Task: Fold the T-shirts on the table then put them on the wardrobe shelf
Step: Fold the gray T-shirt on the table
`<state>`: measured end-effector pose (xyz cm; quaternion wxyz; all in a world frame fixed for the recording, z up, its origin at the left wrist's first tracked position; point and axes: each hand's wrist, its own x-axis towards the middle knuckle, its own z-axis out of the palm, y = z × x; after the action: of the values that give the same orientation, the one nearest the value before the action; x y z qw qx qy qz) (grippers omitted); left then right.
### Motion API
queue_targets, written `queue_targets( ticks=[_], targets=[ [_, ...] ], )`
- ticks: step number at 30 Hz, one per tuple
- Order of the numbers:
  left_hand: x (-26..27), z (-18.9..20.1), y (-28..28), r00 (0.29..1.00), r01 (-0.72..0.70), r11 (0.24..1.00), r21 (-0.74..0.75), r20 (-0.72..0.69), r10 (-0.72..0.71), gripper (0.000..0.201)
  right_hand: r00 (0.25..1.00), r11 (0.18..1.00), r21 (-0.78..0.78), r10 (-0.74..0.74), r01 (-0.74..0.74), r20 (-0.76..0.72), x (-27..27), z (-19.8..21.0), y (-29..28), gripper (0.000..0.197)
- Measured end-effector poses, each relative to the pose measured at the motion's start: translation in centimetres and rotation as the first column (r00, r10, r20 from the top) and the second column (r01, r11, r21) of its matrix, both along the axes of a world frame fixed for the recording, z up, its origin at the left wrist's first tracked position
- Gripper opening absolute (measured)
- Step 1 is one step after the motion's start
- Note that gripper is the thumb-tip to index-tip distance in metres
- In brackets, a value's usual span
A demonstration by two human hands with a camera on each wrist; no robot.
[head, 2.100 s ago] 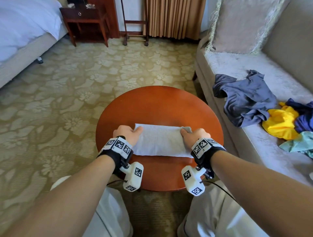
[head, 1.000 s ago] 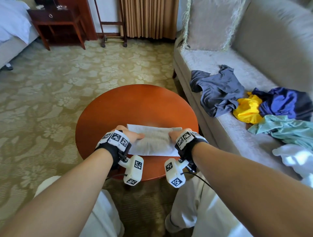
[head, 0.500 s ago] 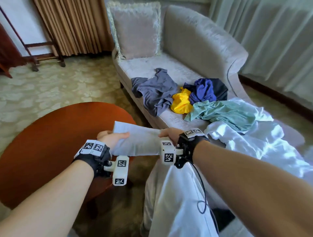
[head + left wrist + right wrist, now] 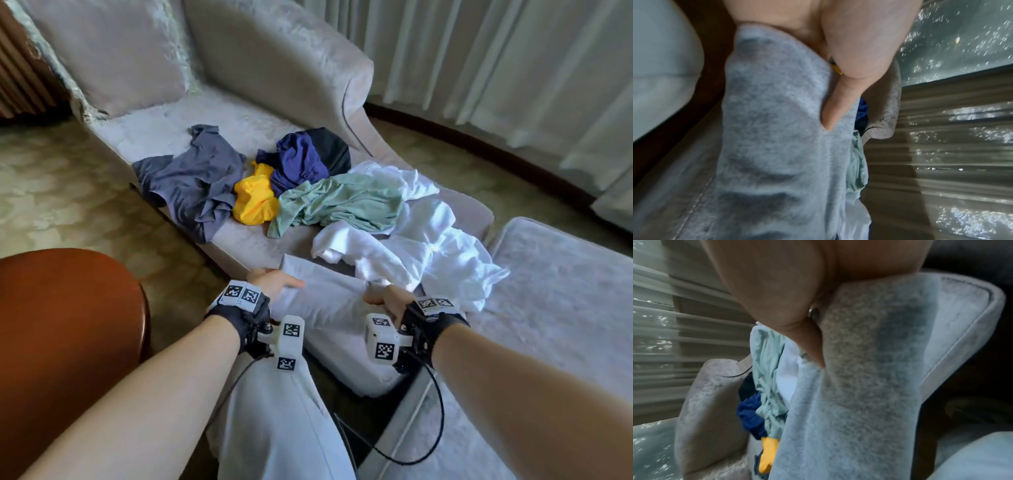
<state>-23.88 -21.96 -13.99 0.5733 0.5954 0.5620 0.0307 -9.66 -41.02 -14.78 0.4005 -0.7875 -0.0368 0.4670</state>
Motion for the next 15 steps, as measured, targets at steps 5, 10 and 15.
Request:
queue_targets(
  ticks=[5,10,15],
  targets=[
    [3.8,-3.8,-0.5,0.995,0.030,0.999,-0.023,-0.090,-0.032,0.065,0.997,0.994,-0.080,-0.070,0.073,0.032,3.0,-3.2,-1.3,0.023],
    [6.6,-5.7,-0.6,0.998,0.038,0.998,-0.047,-0.049,-0.041,0.072,0.969,0.963,-0.114,-0.235,0.243,0.081,6.0,-3.9,0.0,0.063],
    [10.1,-5.8,-0.8,0.995,0.098,0.994,-0.052,-0.003,-0.098,0.100,0.928,0.931,-0.076,-0.344,0.357,0.143,10.3,-3.2,1.1,0.057]
  ],
)
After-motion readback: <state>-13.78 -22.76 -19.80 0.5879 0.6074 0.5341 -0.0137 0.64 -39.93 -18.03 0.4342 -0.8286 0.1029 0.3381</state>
